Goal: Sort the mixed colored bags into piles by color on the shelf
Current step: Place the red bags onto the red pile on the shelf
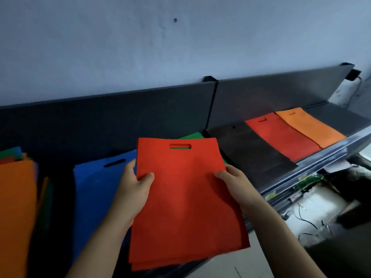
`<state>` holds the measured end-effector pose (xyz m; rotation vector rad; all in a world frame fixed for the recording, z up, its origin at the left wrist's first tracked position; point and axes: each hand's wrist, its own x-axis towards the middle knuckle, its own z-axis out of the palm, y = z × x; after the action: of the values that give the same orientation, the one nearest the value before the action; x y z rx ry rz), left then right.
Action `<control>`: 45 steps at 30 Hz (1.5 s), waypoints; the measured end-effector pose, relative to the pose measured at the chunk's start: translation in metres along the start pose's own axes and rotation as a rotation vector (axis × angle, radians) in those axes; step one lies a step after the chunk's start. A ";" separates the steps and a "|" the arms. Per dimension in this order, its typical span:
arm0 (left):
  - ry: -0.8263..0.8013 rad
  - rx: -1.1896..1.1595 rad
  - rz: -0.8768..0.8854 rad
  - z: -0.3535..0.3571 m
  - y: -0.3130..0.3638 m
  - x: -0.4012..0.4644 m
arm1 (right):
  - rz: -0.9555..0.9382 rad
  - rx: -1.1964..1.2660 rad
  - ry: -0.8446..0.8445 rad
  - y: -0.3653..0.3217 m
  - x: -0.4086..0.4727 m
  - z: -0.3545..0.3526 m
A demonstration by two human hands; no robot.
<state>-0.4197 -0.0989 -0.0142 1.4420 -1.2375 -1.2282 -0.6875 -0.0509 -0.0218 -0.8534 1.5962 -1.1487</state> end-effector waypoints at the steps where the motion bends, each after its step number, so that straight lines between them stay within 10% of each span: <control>1: -0.017 0.003 0.014 0.026 0.003 0.000 | 0.007 0.000 0.018 0.002 0.003 -0.026; 15: -0.237 0.010 0.087 0.361 0.060 0.010 | 0.017 0.064 0.278 0.010 0.022 -0.331; 28: -0.335 0.143 -0.019 0.501 0.081 0.115 | 0.026 -0.203 0.397 -0.012 0.165 -0.428; 45: -0.133 0.448 -0.140 0.584 0.076 0.160 | -0.057 -0.537 0.058 -0.023 0.374 -0.502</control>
<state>-1.0039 -0.2709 -0.0539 1.8160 -1.5981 -1.2024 -1.2780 -0.2564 -0.0609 -1.2213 1.9775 -0.7911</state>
